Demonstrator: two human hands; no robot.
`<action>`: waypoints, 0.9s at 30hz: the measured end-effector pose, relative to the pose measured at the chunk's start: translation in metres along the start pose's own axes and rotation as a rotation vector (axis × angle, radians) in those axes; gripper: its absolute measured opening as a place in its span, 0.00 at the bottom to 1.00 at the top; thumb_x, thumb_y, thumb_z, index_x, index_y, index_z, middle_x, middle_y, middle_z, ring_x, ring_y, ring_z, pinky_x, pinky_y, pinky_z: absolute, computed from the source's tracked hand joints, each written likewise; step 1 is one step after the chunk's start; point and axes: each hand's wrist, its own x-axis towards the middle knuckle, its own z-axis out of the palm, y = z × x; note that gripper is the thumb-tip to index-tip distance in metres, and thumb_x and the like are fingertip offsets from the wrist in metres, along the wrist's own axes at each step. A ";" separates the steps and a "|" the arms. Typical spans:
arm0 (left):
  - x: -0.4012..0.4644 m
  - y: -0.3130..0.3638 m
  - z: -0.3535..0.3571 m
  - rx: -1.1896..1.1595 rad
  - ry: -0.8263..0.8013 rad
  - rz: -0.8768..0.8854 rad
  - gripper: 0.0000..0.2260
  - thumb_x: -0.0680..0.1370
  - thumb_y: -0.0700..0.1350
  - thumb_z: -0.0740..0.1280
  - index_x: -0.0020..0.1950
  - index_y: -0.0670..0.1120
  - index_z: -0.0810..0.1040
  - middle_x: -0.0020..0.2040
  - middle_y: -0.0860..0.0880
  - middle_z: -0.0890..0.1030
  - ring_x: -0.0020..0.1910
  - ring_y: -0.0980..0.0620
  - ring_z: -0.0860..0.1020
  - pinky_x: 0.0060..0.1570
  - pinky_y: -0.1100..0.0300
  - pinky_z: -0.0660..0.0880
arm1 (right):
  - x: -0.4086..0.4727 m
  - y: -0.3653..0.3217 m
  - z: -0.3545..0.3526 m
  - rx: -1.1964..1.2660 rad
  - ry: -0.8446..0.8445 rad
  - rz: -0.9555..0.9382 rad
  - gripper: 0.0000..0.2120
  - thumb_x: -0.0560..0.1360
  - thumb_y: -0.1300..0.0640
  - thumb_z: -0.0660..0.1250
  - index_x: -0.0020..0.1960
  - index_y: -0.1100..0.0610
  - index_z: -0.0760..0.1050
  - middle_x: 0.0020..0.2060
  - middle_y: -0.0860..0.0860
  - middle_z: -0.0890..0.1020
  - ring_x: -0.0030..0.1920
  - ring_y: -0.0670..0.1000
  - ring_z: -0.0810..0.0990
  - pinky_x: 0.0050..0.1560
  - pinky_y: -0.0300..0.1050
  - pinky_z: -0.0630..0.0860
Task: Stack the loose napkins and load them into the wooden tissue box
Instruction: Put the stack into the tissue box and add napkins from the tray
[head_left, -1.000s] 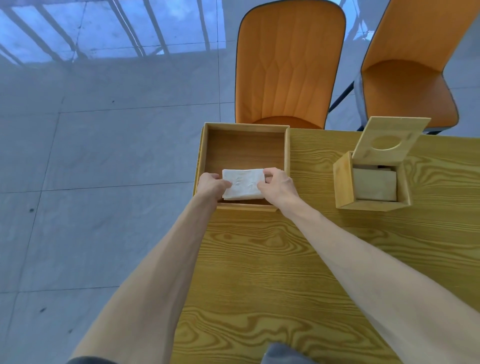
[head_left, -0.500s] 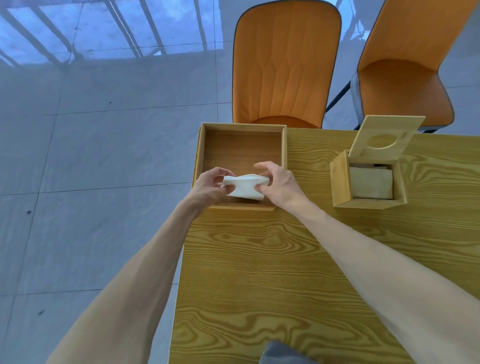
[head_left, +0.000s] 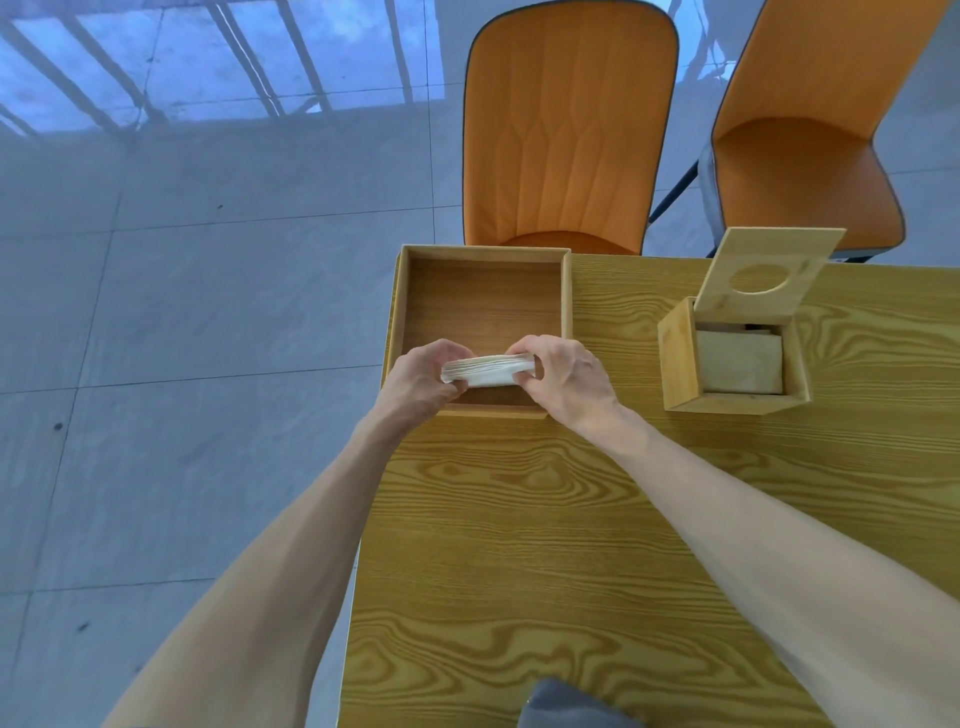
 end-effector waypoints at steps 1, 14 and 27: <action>0.000 -0.001 0.000 0.023 0.001 0.004 0.15 0.74 0.39 0.73 0.59 0.51 0.80 0.56 0.51 0.82 0.57 0.51 0.78 0.56 0.52 0.78 | 0.000 0.000 0.000 -0.005 -0.010 -0.004 0.15 0.75 0.57 0.70 0.62 0.50 0.78 0.53 0.51 0.83 0.51 0.53 0.81 0.48 0.48 0.78; -0.014 0.006 0.011 0.191 0.112 0.027 0.10 0.76 0.41 0.71 0.55 0.52 0.82 0.56 0.50 0.84 0.54 0.49 0.79 0.53 0.47 0.78 | -0.010 0.006 -0.004 -0.001 -0.028 0.053 0.12 0.77 0.57 0.68 0.61 0.51 0.79 0.53 0.52 0.84 0.51 0.53 0.82 0.48 0.46 0.77; -0.026 0.089 0.048 -0.153 0.089 0.092 0.13 0.76 0.46 0.73 0.61 0.46 0.80 0.54 0.49 0.84 0.49 0.56 0.82 0.43 0.64 0.77 | -0.053 0.058 -0.078 0.237 0.163 0.092 0.13 0.77 0.56 0.69 0.60 0.54 0.80 0.50 0.50 0.85 0.48 0.49 0.82 0.46 0.45 0.79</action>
